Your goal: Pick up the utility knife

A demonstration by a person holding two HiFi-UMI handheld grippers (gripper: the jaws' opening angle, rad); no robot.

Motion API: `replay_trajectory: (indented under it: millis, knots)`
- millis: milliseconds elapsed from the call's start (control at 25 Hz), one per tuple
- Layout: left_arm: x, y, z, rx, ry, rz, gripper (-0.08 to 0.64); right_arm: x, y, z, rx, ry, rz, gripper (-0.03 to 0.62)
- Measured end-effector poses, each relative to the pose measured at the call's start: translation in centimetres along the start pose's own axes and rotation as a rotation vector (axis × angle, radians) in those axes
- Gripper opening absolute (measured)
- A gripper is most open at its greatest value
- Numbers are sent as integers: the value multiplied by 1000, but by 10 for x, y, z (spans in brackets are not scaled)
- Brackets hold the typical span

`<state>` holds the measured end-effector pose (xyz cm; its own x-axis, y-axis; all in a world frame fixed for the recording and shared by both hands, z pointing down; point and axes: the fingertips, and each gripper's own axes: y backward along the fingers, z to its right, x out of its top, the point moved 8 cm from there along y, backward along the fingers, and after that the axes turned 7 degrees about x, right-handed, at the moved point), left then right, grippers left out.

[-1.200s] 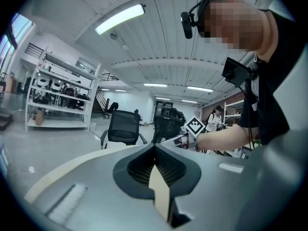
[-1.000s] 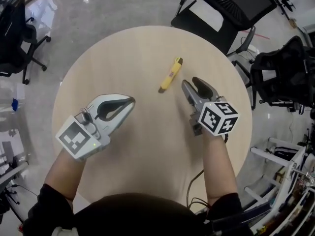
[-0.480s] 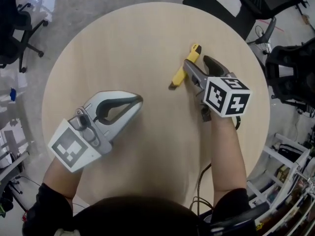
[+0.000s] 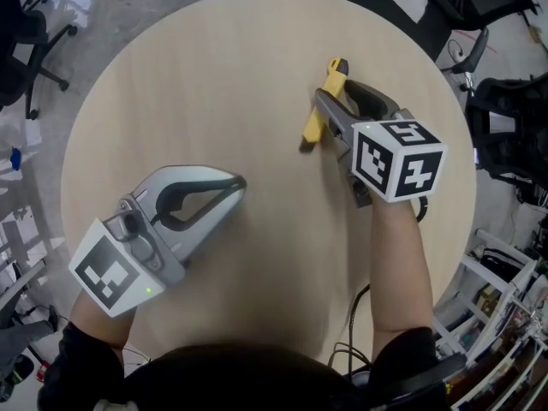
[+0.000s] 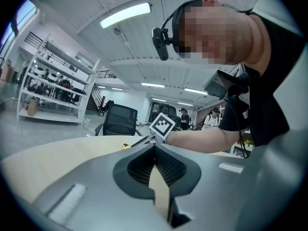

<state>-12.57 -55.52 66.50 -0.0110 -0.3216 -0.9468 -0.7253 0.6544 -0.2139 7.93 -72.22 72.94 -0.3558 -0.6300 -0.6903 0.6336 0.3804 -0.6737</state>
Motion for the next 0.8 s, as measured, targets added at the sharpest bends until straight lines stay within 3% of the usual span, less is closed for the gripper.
replay_trajectory:
  millis: [200,440,640,800]
  knots:
    - [2,-1,0,-1,20,19,-3,12,-14,-17,38,107,-60,188]
    - [7,0,2,-8,16,38,-3,19,-31,-52,38,345,-199,170]
    - [9,2,4,-11,16,46,-3,16,-43,-64,68,332,-223,179]
    - [9,4,1,-7,29,44,-3,15,-43,-61,85,324,-213,150]
